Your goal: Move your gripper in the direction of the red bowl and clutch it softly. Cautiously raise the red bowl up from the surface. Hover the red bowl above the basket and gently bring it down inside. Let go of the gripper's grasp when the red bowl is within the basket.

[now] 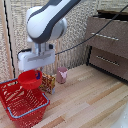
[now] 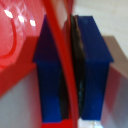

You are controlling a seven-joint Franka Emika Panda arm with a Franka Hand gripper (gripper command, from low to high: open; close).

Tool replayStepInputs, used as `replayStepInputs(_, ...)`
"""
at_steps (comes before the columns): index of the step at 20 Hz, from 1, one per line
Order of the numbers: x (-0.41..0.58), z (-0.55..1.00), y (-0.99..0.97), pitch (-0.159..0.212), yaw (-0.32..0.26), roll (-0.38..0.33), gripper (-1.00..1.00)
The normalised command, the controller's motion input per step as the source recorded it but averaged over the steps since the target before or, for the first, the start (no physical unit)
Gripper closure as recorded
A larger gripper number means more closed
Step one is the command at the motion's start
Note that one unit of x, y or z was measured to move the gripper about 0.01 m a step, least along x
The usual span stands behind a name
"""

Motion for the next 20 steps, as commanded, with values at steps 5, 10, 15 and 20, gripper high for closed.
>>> replayStepInputs(5,0.656,-0.21,0.28,0.003,0.000,-0.007,-1.00)
replayStepInputs(10,0.095,0.01,0.04,0.000,0.003,0.001,-1.00)
replayStepInputs(15,0.065,0.48,-0.04,0.005,-0.024,0.034,-1.00)
replayStepInputs(20,0.071,0.83,-0.34,0.000,0.057,0.088,-1.00)
